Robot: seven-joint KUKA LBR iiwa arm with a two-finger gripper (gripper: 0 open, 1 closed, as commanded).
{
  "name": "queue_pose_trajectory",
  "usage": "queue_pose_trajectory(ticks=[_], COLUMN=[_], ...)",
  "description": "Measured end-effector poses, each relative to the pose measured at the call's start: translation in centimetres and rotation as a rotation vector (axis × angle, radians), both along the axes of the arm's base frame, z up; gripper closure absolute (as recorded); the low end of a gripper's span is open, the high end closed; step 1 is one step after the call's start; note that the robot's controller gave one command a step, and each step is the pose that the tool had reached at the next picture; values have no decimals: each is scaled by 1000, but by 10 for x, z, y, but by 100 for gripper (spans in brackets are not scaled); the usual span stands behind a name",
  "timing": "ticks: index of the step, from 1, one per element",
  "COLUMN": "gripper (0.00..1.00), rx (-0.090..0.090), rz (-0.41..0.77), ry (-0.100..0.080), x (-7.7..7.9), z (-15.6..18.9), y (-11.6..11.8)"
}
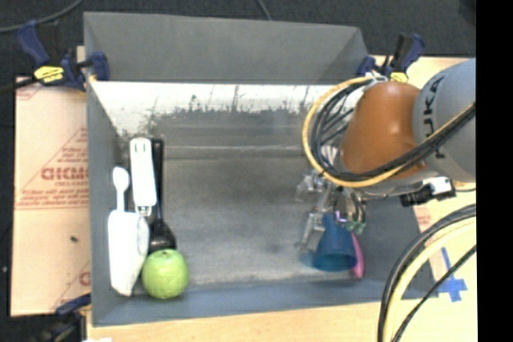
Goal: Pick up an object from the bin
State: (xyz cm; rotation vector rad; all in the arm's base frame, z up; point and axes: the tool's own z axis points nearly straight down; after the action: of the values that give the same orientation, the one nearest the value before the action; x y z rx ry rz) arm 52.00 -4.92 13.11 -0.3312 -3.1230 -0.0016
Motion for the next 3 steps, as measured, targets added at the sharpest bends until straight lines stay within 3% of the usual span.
queue_pose_trajectory(ticks=[1,2,3], gripper=[0,0,0], rx=[-2,0,0], rz=[-17,-23,-270], ry=[-2,-1,-1], x=[8,1,-38], z=[-37,-53,-50], y=[-1,-26,-72])
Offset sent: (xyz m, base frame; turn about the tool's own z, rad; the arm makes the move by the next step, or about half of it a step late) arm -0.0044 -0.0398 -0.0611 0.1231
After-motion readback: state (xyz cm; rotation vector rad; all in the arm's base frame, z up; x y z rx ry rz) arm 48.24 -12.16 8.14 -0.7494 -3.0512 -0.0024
